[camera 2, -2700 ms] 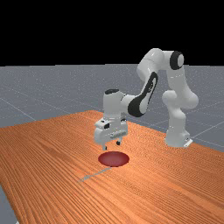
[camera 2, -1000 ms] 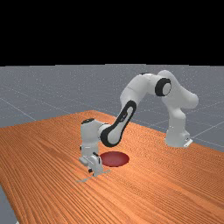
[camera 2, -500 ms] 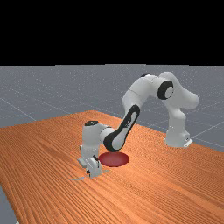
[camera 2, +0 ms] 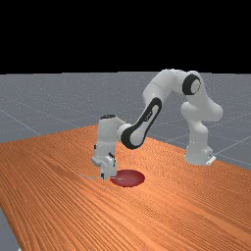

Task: Put the fork on the plate

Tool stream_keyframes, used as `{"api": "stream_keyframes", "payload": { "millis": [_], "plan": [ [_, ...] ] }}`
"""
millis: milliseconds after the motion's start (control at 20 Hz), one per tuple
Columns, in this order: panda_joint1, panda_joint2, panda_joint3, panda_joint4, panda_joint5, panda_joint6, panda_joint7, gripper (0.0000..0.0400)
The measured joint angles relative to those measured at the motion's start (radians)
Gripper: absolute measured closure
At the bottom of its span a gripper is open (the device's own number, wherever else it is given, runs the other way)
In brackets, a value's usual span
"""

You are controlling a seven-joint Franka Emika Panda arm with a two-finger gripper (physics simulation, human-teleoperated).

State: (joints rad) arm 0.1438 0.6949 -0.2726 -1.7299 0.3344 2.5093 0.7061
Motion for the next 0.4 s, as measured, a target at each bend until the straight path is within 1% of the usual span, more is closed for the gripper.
{"api": "stream_keyframes", "payload": {
  "millis": [150,300,400],
  "plan": [
    [0.006,-0.061,-0.005,-0.071,0.002,-0.001,-0.003,0.0310],
    [0.004,-0.150,-0.009,-0.297,-0.005,0.017,-0.062,0.0310],
    [-0.005,-0.205,-0.033,-0.461,-0.017,0.058,-0.098,0.0310]
  ]
}}
